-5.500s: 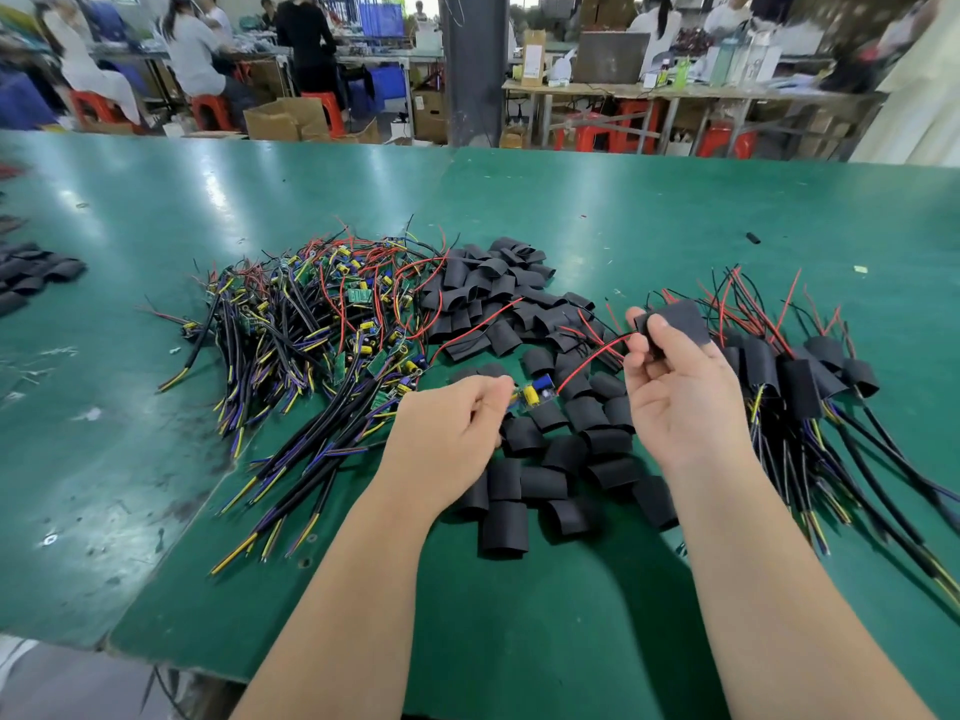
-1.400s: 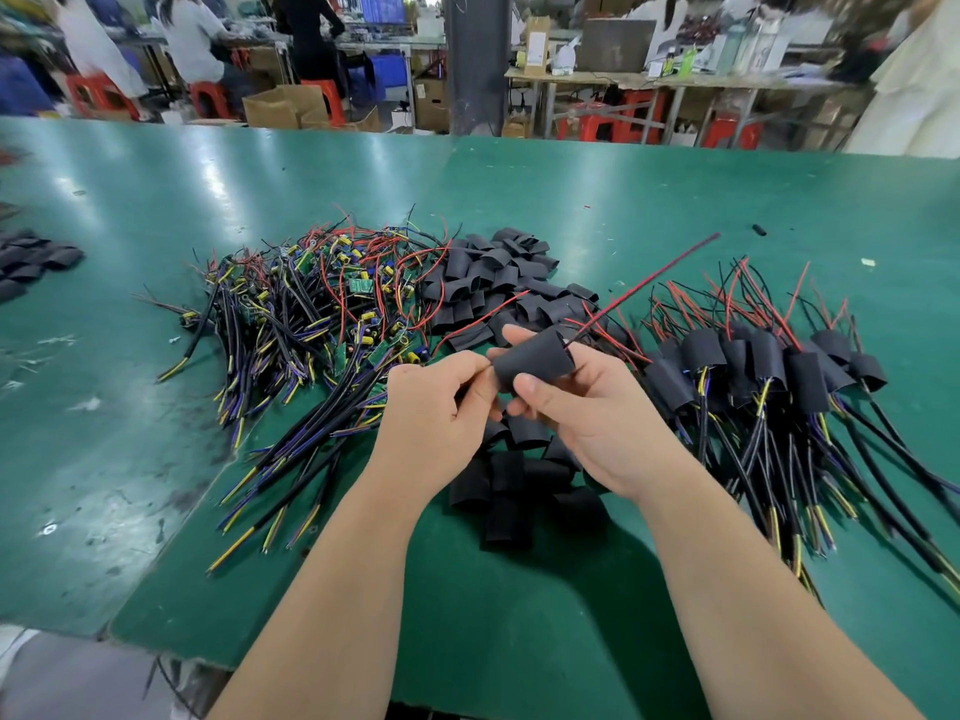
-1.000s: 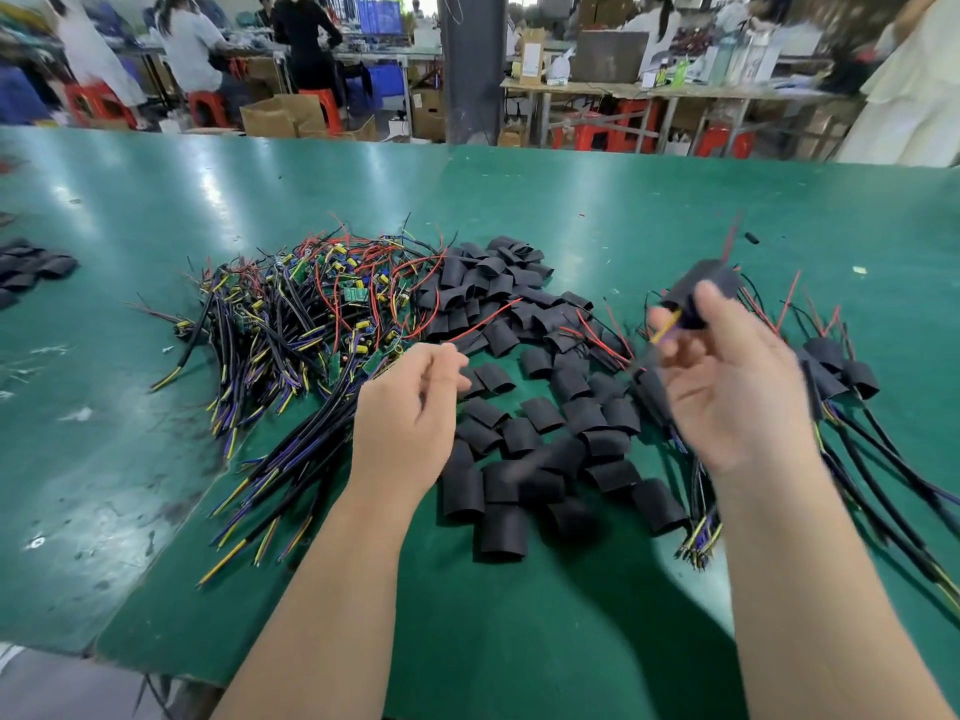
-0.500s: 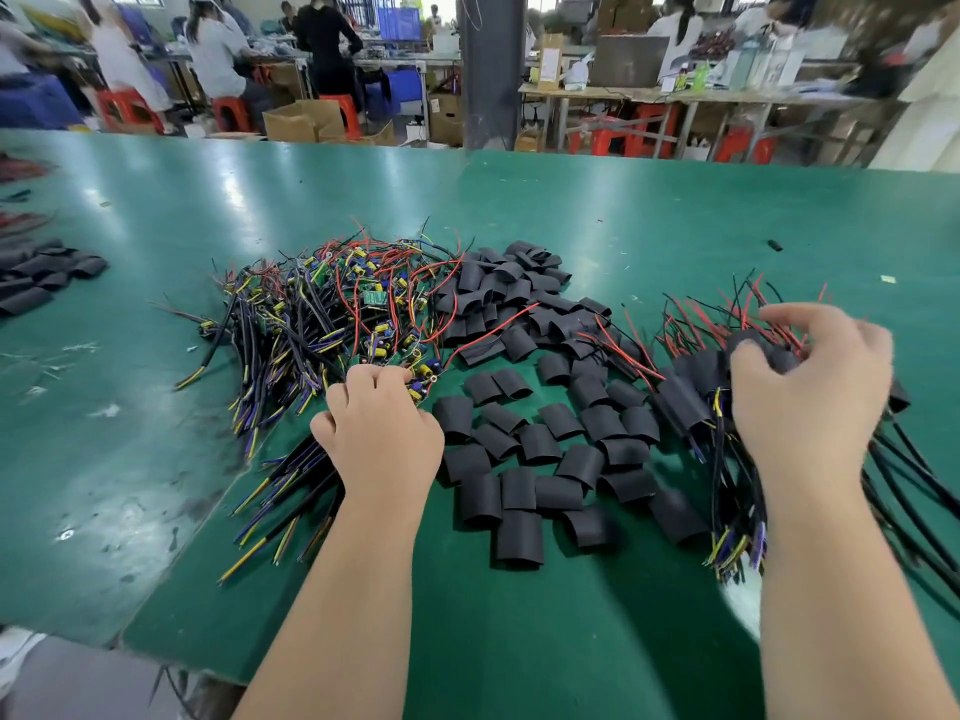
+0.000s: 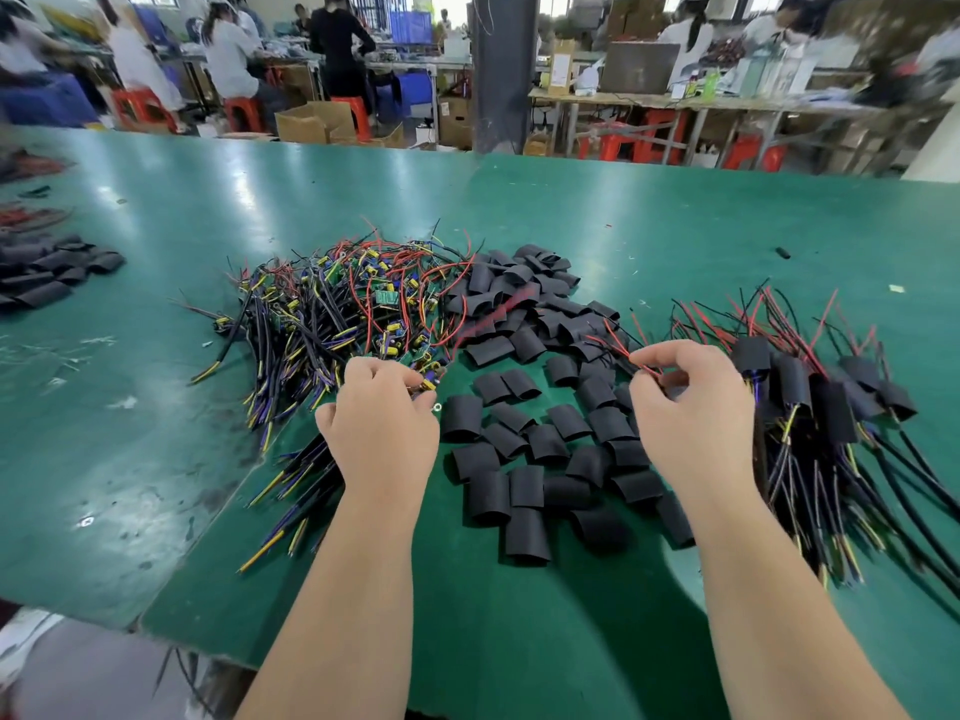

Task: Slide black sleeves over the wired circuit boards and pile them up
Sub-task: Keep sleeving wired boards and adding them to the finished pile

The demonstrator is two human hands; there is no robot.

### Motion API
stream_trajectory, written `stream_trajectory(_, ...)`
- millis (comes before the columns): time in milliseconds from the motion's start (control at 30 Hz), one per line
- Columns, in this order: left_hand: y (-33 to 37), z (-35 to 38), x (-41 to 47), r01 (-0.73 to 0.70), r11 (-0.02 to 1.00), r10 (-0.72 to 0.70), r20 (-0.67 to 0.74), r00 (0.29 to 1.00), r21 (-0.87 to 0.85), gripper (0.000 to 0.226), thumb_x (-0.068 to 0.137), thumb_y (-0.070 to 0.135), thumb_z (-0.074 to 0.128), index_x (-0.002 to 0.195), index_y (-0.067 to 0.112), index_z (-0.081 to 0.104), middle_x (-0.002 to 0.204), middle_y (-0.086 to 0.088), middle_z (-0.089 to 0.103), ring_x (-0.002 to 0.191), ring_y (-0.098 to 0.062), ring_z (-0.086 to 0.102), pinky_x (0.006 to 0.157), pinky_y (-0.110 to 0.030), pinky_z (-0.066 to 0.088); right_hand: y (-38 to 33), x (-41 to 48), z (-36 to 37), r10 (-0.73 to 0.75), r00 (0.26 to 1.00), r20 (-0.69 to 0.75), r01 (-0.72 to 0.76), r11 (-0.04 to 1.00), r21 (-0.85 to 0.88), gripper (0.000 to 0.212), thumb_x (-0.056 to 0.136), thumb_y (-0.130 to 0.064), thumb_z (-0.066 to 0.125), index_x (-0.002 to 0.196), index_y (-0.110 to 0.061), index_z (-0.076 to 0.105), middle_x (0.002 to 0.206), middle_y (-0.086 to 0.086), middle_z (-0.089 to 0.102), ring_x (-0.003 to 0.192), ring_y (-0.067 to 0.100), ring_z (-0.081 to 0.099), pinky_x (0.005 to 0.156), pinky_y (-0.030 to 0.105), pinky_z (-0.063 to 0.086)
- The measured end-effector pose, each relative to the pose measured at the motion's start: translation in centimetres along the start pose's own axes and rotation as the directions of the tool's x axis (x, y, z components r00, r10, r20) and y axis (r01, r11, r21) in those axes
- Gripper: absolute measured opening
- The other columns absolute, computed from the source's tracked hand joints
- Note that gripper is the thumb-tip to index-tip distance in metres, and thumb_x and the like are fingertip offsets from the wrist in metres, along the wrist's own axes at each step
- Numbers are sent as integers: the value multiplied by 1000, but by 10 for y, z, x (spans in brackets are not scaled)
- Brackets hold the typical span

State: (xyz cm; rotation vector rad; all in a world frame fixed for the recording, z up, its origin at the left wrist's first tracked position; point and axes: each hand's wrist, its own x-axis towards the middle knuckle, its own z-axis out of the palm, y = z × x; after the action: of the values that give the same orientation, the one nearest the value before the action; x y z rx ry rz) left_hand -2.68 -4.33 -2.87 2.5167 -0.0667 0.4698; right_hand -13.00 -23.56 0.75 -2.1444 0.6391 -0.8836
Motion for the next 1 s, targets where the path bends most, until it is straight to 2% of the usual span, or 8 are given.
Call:
stream_trajectory(133,7,0,-3,-93,992,83,-110,990,-88,12,88,25,64,99,23,59,98,5,64,81,-23,61,80,-29,20,-1,-3,4,66,997,39,-69,994,89,22,84,-8,59,82,-29,65,81,-8,65,73,5,58,70,24,44)
stream_trajectory(233,10,-3,-2,-285,914,252,-144,957,-290,10,86,20,66,94,19,59,81,11,67,75,-16,66,83,-38,43,-5,-5,12,143,970,196,-187,955,230,19,86,-5,61,85,-23,69,77,-7,70,64,2,62,68,21,47)
stream_trajectory(367,21,-3,-12,-449,694,517,-45,855,-563,17,80,23,65,96,24,59,80,19,64,76,1,64,72,-18,52,-15,-11,24,212,767,606,-606,551,574,14,91,-2,58,104,-6,63,87,10,70,55,11,60,54,21,43)
stream_trajectory(467,23,0,-18,-388,674,533,50,845,-628,28,79,24,67,103,32,56,81,18,64,75,-3,64,69,-13,49,-15,-12,26,104,773,625,-611,384,692,18,92,-2,55,90,-13,69,78,2,69,56,12,60,49,18,41)
stream_trajectory(533,22,-1,-18,-330,666,510,85,856,-669,33,78,23,73,103,33,55,82,17,66,72,-7,63,67,-13,48,-13,-12,26,114,819,563,-550,439,711,27,91,-1,57,73,-17,70,78,0,69,60,14,61,50,18,43)
stream_trajectory(700,23,-2,-17,-262,706,489,186,852,-658,45,70,22,84,110,27,65,91,17,67,82,4,63,73,-5,46,-9,-10,25,168,842,513,-525,475,706,13,91,2,57,82,-7,62,71,3,70,63,17,68,54,21,49)
stream_trajectory(867,23,-1,-16,-325,741,514,186,837,-587,39,77,16,78,115,16,70,105,8,70,99,0,64,90,-8,44,-5,-8,27,215,849,483,-522,477,707,11,90,0,60,83,-7,63,73,5,71,65,17,70,60,23,55)
stream_trajectory(1000,24,0,-16,-475,755,581,124,805,-452,29,88,18,67,116,12,69,107,-3,72,98,-15,66,85,-13,43,-4,-8,30,216,851,478,-521,460,719,10,90,-1,61,83,-8,63,72,4,72,65,17,70,58,20,55)
